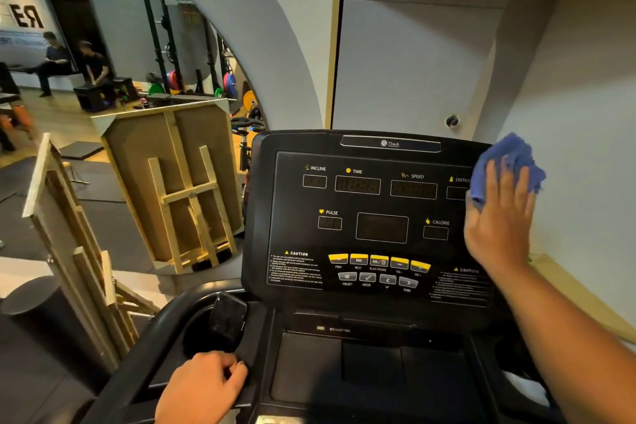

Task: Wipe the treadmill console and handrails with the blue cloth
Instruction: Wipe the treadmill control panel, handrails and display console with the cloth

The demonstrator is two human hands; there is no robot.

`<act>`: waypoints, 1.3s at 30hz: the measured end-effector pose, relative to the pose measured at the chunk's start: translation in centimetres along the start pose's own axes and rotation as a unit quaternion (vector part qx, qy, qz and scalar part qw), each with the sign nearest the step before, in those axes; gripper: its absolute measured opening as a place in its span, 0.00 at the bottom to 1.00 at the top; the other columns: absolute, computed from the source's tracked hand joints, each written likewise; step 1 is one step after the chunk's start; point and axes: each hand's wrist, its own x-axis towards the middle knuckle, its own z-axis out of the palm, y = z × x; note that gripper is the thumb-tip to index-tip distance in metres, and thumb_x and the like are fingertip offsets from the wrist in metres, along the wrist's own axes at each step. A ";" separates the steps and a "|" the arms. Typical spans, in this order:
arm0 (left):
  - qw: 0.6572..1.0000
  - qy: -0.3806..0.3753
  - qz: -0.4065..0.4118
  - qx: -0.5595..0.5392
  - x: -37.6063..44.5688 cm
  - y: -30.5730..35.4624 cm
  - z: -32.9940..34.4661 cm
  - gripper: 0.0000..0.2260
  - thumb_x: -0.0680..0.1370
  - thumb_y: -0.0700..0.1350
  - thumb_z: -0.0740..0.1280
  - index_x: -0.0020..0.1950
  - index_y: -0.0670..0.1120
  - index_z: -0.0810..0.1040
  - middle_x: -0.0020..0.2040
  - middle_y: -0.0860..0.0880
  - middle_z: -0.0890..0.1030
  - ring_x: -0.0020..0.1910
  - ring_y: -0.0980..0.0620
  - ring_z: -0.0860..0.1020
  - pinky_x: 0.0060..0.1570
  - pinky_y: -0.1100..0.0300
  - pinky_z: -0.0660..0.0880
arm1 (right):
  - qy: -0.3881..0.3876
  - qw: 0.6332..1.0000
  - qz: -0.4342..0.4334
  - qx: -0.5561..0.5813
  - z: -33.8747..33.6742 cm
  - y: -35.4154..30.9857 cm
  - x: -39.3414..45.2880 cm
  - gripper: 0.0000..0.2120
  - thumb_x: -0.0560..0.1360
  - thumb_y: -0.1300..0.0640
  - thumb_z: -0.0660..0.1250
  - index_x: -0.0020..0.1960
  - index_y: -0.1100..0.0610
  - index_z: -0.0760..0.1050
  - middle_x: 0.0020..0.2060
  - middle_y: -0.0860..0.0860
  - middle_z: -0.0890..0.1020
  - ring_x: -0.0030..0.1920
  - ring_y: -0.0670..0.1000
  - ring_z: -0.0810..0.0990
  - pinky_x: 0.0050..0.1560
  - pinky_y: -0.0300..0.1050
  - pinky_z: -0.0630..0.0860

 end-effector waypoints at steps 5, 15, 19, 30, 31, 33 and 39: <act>1.000 -0.006 -0.012 0.003 -0.2 0.1 -0.1 0.15 0.75 0.64 0.60 0.47 0.56 0.80 0.42 0.56 0.84 0.44 0.58 0.81 0.50 0.60 0.77 | 0.014 0.996 0.052 0.065 1.6 0.9 -5.3 0.32 0.80 0.47 0.50 0.81 0.55 0.48 0.80 0.58 0.54 0.80 0.61 0.45 0.76 0.68 0.51; 1.000 0.004 0.002 0.003 -0.5 0.4 -0.3 0.15 0.75 0.62 0.60 0.46 0.53 0.79 0.39 0.54 0.83 0.40 0.58 0.81 0.47 0.61 0.78 | -0.138 0.915 -0.378 -0.011 3.9 -6.0 -15.7 0.34 0.75 0.45 0.58 0.79 0.52 0.59 0.79 0.52 0.62 0.80 0.62 0.51 0.73 0.67 0.56; 1.000 0.000 -0.003 -0.003 -0.7 0.9 -0.6 0.15 0.76 0.61 0.61 0.44 0.52 0.80 0.39 0.56 0.83 0.39 0.60 0.79 0.44 0.64 0.73 | -0.176 0.826 -0.534 -0.042 5.5 -11.7 -14.0 0.30 0.80 0.40 0.53 0.79 0.51 0.59 0.79 0.49 0.61 0.80 0.61 0.50 0.76 0.62 0.44; 1.000 0.000 -0.012 0.002 -0.7 0.3 -0.2 0.14 0.77 0.62 0.63 0.42 0.54 0.80 0.38 0.54 0.83 0.40 0.57 0.80 0.46 0.60 0.77 | -0.241 0.799 -0.546 0.065 6.6 -16.2 -14.3 0.24 0.82 0.46 0.59 0.76 0.53 0.67 0.77 0.49 0.66 0.80 0.53 0.52 0.80 0.54 0.41; 1.000 -0.003 -0.012 0.003 -0.7 0.2 -0.2 0.14 0.77 0.62 0.63 0.42 0.54 0.81 0.37 0.54 0.82 0.39 0.59 0.80 0.46 0.60 0.77 | -0.247 0.806 -0.528 0.098 6.4 -15.2 -14.4 0.24 0.82 0.47 0.59 0.76 0.53 0.66 0.77 0.50 0.67 0.80 0.52 0.53 0.80 0.53 0.43; 1.000 -0.007 -0.014 0.008 -0.7 0.1 -0.1 0.14 0.77 0.62 0.63 0.42 0.55 0.82 0.37 0.55 0.83 0.39 0.59 0.80 0.46 0.60 0.77 | -0.254 0.824 -0.486 0.142 5.9 -12.9 -14.7 0.24 0.83 0.48 0.59 0.77 0.53 0.65 0.77 0.49 0.66 0.80 0.49 0.54 0.80 0.51 0.46; 1.000 -0.014 -0.006 0.013 -0.7 -0.2 0.0 0.13 0.77 0.64 0.62 0.43 0.60 0.82 0.34 0.56 0.83 0.37 0.60 0.80 0.45 0.60 0.78 | -0.288 0.857 -0.401 0.150 3.0 -5.4 -14.9 0.26 0.80 0.49 0.62 0.77 0.46 0.63 0.77 0.42 0.63 0.79 0.41 0.54 0.80 0.45 0.46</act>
